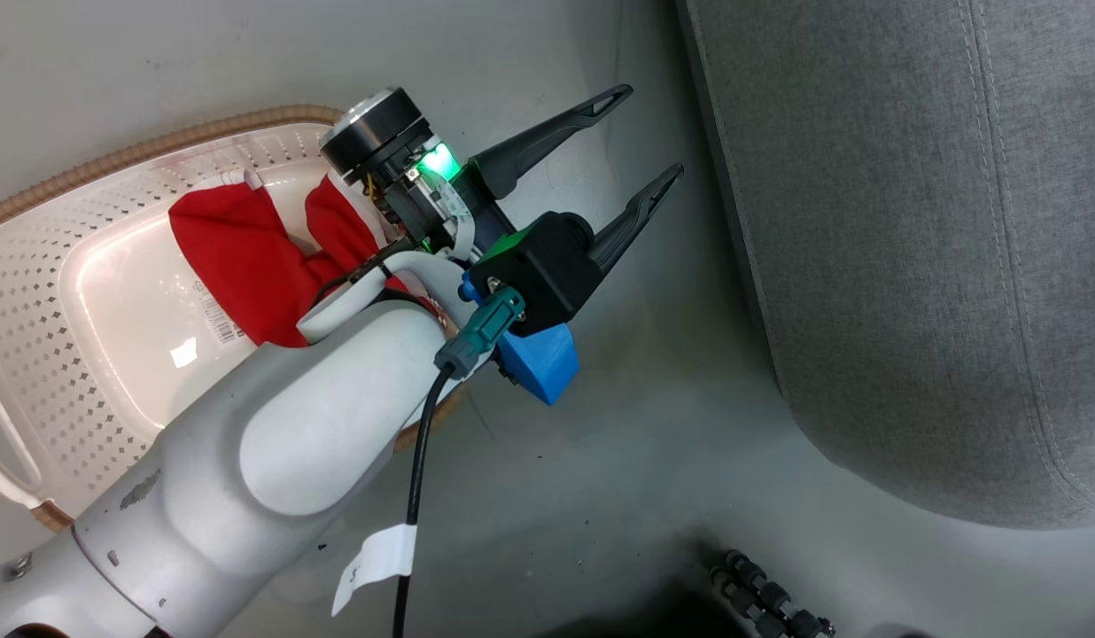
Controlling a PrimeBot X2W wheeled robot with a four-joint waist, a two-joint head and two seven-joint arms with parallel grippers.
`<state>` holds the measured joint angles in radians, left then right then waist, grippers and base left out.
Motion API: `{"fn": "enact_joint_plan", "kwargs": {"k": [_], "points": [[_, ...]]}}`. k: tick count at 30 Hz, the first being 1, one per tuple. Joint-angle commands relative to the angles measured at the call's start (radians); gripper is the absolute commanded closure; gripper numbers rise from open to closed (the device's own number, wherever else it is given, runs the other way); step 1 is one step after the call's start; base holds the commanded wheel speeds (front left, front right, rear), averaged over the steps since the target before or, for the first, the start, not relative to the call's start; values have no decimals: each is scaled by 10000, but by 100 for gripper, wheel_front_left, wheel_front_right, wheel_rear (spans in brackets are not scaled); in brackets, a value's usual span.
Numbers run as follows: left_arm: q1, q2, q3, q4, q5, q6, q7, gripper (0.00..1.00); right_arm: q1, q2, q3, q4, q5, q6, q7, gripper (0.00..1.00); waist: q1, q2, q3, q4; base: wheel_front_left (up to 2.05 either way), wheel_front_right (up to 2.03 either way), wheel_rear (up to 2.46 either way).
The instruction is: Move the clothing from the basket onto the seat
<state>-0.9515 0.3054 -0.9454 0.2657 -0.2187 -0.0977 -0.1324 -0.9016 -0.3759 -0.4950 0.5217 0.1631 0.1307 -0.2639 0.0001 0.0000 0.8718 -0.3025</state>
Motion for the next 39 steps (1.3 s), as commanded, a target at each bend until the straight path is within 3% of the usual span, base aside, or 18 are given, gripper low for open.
{"fn": "enact_joint_plan", "kwargs": {"k": [1, 10, 11, 12, 13, 28, 39], "points": [[-141, 67, 37, -74, 2, 52, 45, 0, 83, 147, 15, 138, -79, 0, -9, 100, -1, 0, 31, 10, 0, 0, 0], [-57, 177, 31, -176, -99, 158, -7, 0, 442, 696, 213, 886, -115, 1, -9, 100, -1, 0, -73, 25, 0, 0, 0], [-29, 161, 28, -162, -123, 187, -28, 0, 515, 724, 209, 860, -122, 1, -9, 93, -1, 0, -144, 29, 0, 0, 0], [8, 142, 21, -135, -142, 191, -70, 0, 579, 729, 214, 805, -143, 1, -9, 51, -1, 0, -229, 32, 0, 0, 0], [58, 120, 16, -99, -175, 197, -122, 0, 664, 744, 228, 727, -169, 1, -9, 0, -1, 0, -338, 30, 0, 0, 0], [1454, -546, 631, 1472, -1192, 713, -1284, 0, 3761, 726, 1586, -1287, -337, 1, -9, 0, -1, 0, -3250, 401, 0, 0, 0], [3592, -816, 3246, 558, -1307, 1251, -1339, 0, 5059, 1078, 3238, -2729, -510, 1, -8, 0, -1, 0, -5521, 1253, 0, 0, 0]]}}
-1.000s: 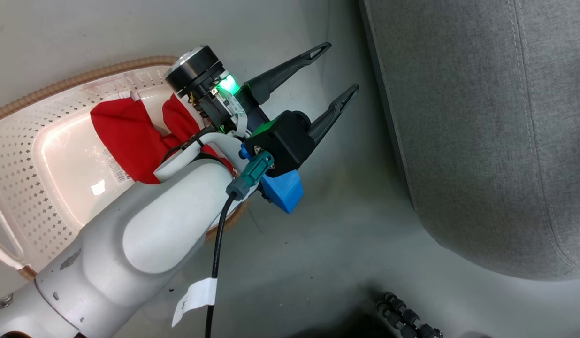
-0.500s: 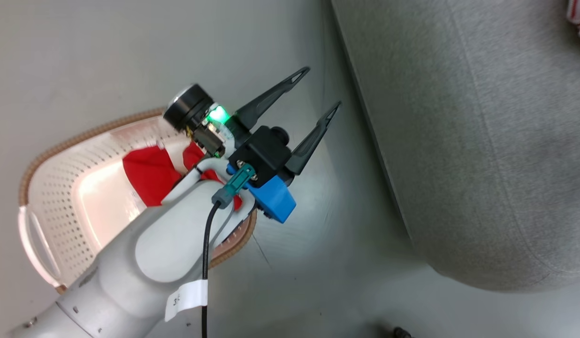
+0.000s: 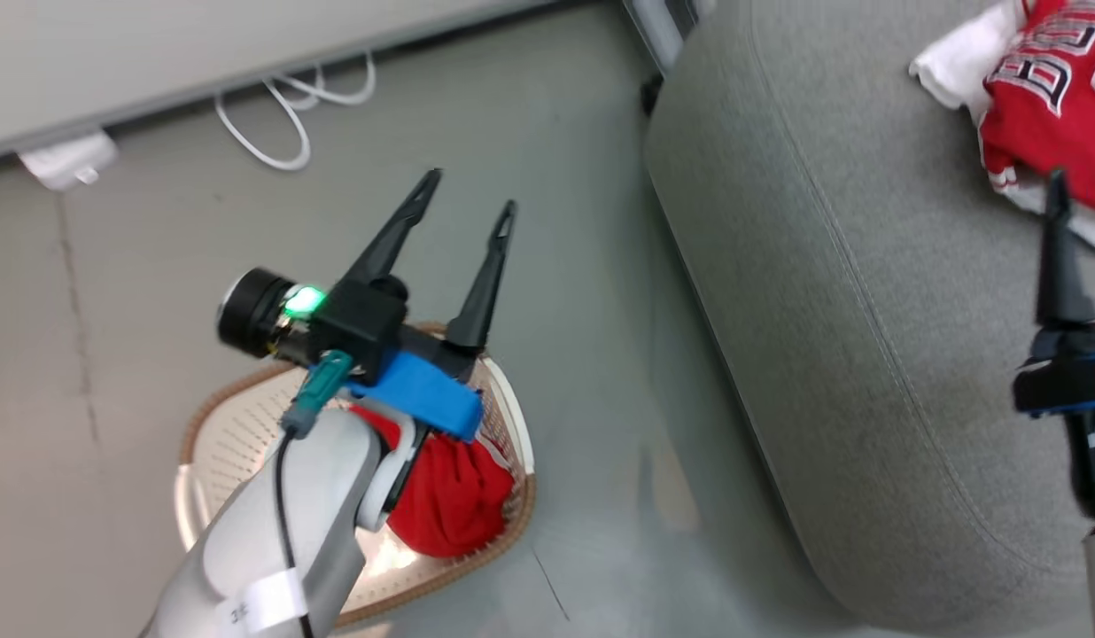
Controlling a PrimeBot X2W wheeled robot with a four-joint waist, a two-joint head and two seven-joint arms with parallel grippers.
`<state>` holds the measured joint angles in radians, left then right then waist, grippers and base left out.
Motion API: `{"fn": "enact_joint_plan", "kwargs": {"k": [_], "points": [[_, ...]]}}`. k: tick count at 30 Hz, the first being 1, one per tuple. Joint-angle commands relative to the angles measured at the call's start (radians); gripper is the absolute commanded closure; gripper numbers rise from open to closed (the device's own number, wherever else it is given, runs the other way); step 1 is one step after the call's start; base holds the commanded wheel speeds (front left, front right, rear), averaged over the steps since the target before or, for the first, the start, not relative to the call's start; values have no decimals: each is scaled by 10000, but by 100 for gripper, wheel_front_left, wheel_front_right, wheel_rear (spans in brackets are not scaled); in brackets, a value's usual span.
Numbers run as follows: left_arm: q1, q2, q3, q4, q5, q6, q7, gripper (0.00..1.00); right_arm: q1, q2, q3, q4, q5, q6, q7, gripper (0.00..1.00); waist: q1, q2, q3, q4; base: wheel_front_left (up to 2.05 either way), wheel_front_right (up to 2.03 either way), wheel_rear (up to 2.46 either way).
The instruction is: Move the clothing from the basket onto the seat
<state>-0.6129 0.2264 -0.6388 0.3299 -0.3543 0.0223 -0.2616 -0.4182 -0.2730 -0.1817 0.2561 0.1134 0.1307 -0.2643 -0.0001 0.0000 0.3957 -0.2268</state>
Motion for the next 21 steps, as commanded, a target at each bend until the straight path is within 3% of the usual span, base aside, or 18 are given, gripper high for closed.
{"fn": "enact_joint_plan", "kwargs": {"k": [1, 13, 21], "points": [[445, -70, 472, -171, 90, 59, -46, 0, 306, 84, 274, -154, -29, 1, -5, 0, 1, 0, -937, 592, 0, 0, 0], [2780, -817, 3623, -914, 896, -308, -48, 0, 1466, 482, 1462, -877, 153, 1, -5, 0, 1, 0, -2548, 1799, 0, 0, 0], [4128, -1289, 4851, -992, 1477, -822, -49, 0, 2463, 778, 1612, -865, 352, 1, -3, 0, 1, 0, -3325, 2329, 0, 0, 0]]}}
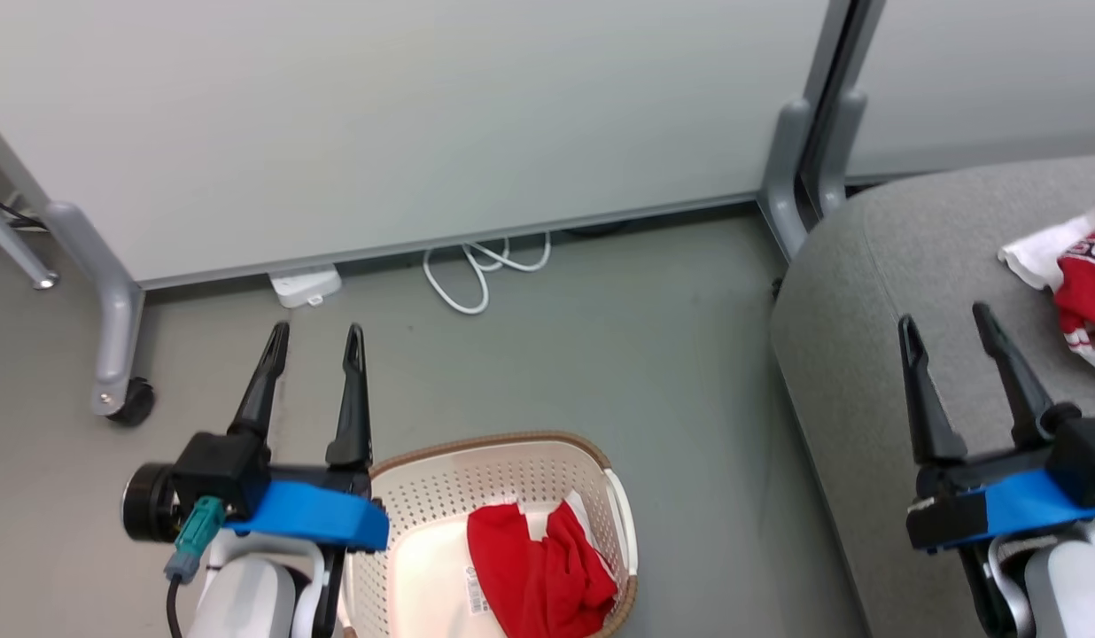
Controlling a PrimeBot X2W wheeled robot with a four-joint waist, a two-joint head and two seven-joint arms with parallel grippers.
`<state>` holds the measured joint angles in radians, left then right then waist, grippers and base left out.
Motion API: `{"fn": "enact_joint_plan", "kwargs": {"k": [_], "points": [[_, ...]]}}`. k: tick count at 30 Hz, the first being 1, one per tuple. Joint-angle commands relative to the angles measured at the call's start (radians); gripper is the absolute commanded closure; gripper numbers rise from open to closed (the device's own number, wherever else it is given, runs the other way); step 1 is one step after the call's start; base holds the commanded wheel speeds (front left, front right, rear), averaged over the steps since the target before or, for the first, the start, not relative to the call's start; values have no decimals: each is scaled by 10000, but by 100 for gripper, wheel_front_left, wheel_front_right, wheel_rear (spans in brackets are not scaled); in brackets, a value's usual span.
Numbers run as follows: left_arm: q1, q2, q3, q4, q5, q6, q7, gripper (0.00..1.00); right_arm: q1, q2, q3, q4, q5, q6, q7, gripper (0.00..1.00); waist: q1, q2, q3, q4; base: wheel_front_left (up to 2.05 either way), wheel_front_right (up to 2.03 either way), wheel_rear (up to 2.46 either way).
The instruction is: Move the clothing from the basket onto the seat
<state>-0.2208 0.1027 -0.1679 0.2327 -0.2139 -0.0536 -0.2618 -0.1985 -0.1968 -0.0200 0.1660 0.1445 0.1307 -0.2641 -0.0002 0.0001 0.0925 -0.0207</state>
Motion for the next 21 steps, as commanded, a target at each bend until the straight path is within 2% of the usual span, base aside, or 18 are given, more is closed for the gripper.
{"fn": "enact_joint_plan", "kwargs": {"k": [1, 9, 21], "points": [[341, -100, 227, 0, 144, -114, -47, 0, 361, 52, 17, 79, 80, 1, -5, 0, 2, -1, -363, 316, 0, 0, 0], [949, -350, 714, 258, 519, -509, -47, 0, 1000, 357, 45, 401, 148, 1, -5, 0, 2, -1, -610, 626, 0, 0, 0], [1202, -498, 929, 583, 823, -704, -47, 0, 1511, 897, 50, 640, 83, 1, -6, 0, 2, -1, -717, 922, 0, 0, 0]]}}
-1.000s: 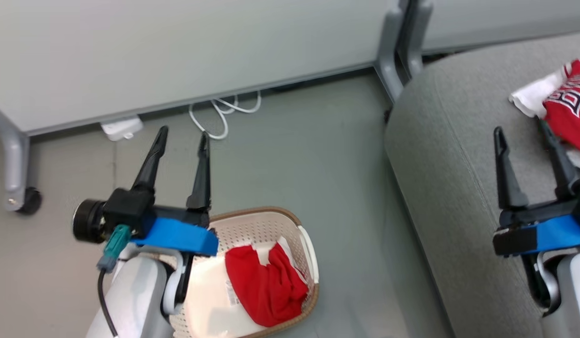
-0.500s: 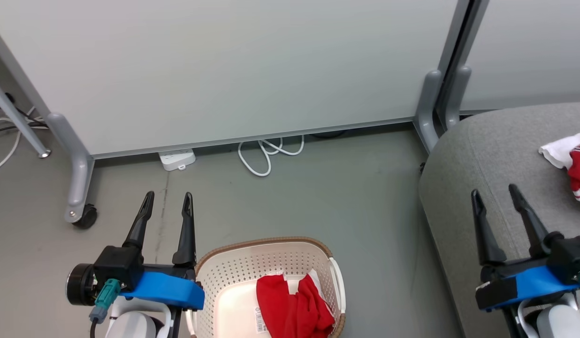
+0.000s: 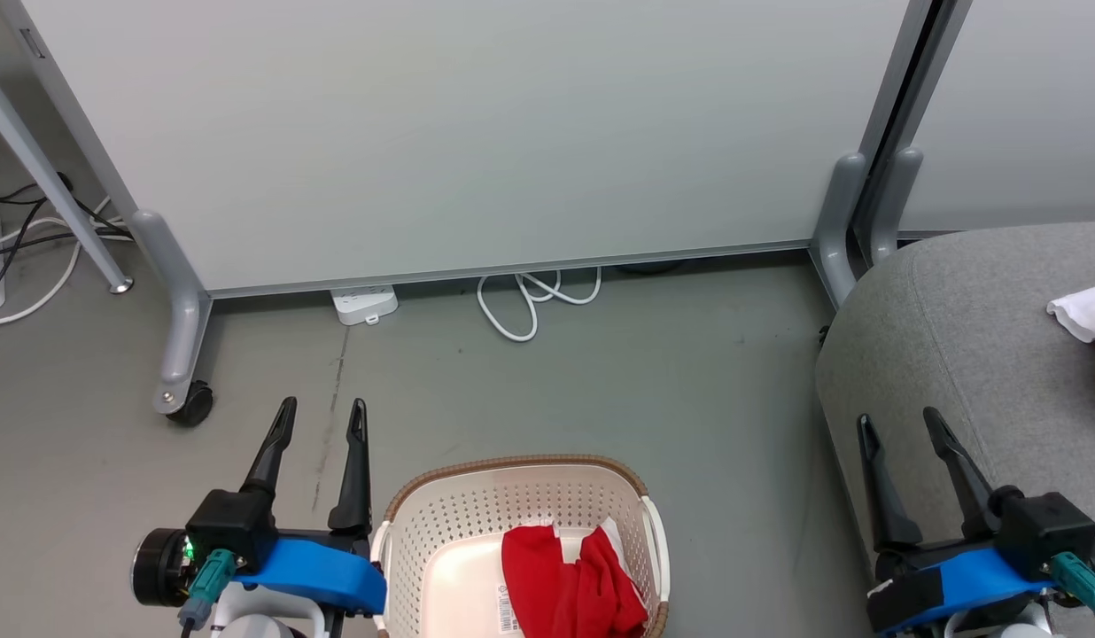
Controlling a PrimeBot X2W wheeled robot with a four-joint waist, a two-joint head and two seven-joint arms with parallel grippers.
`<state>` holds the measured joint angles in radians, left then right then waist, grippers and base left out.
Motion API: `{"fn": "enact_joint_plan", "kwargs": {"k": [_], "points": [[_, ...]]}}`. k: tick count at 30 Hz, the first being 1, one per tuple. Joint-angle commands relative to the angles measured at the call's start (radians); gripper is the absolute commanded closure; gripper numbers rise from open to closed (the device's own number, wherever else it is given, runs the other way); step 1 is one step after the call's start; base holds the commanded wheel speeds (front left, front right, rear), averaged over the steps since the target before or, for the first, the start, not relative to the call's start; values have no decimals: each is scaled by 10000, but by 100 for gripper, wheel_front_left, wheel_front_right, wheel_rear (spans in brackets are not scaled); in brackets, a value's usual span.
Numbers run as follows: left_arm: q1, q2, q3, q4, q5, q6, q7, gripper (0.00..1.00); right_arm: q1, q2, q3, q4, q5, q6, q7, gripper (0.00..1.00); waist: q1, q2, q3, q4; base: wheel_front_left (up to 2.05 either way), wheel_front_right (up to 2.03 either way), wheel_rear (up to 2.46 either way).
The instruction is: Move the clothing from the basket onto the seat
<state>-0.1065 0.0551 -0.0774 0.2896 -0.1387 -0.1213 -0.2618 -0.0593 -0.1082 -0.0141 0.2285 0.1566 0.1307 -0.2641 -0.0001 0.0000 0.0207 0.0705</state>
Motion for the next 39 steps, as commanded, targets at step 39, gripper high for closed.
{"fn": "enact_joint_plan", "kwargs": {"k": [39], "points": [[-2794, 455, -3268, 2238, -319, -89, -46, 0, -1759, -59, 146, -412, -66, 1, -5, 0, 1, 0, 2577, -1481, 0, 0, 0]]}}
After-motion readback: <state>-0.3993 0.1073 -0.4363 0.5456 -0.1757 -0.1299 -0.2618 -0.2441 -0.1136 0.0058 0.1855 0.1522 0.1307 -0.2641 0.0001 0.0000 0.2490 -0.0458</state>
